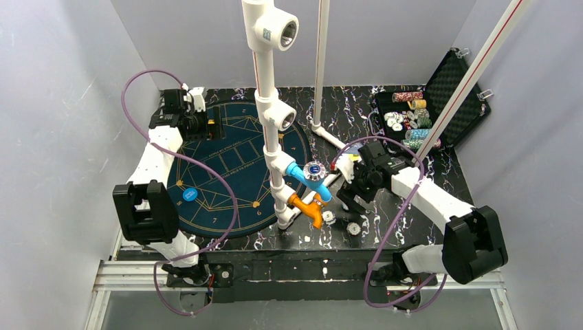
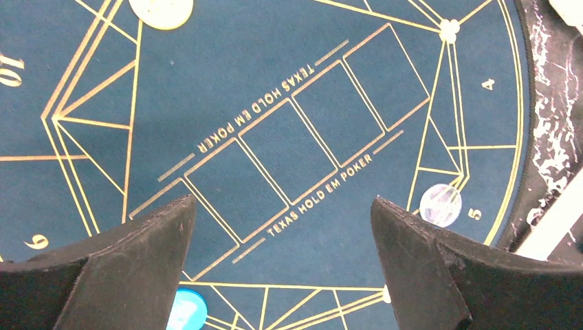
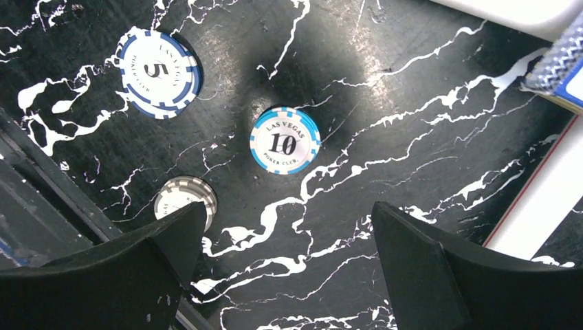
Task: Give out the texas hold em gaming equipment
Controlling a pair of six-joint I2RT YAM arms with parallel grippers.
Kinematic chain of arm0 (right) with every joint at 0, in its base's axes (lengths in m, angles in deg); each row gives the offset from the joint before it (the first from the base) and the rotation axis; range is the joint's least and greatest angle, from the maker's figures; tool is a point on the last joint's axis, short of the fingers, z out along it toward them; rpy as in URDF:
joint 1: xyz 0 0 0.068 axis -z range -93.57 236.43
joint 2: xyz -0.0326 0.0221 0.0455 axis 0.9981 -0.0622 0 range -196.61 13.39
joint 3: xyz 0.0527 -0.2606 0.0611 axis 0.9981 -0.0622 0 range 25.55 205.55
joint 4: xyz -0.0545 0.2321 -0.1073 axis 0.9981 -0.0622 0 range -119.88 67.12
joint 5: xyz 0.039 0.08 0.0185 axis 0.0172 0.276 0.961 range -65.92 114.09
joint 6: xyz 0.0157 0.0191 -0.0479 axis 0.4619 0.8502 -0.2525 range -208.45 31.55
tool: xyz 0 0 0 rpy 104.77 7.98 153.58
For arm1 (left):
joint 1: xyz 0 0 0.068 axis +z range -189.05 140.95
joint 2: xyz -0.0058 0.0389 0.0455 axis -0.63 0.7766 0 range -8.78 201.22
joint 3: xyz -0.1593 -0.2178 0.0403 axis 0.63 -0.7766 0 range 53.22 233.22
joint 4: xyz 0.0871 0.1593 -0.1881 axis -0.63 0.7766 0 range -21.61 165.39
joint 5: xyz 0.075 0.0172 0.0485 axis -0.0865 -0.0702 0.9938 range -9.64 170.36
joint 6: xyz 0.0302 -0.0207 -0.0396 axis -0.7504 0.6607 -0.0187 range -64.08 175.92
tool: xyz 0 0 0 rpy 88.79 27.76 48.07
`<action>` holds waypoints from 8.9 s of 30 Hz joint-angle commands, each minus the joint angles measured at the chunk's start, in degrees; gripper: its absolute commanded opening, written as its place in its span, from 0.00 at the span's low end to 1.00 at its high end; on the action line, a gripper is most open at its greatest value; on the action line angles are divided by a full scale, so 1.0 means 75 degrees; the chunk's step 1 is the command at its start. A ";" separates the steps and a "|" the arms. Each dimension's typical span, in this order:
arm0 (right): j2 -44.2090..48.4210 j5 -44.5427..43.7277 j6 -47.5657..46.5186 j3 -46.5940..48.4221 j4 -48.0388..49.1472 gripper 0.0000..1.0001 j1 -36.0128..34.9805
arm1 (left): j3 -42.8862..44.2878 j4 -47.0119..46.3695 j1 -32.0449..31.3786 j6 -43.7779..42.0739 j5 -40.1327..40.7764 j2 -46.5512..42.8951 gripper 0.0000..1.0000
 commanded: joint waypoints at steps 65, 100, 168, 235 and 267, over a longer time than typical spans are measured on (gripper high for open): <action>-0.2472 0.0248 0.0448 0.2788 0.1181 0.25 -0.0640 | -0.0479 0.0375 -0.0003 0.0625 -0.0379 -0.0268 0.98; -0.8321 0.0990 0.1658 0.9217 0.3305 0.23 -0.2937 | -0.0285 0.0399 0.0850 0.1265 -0.1391 -0.0204 0.98; -0.1215 -0.1322 -0.0045 0.0740 0.0202 0.81 -0.0869 | -0.0531 0.0248 0.0974 0.1086 -0.1392 -0.0349 0.98; -0.2437 -0.1282 0.0896 0.0177 0.1025 0.44 -0.1308 | -0.0525 0.0283 0.0971 0.1011 -0.1312 -0.0199 0.98; -0.3544 0.0327 0.1298 0.4339 0.0413 0.35 -0.1425 | -0.0534 0.0283 0.0977 0.1105 -0.1459 -0.0151 0.98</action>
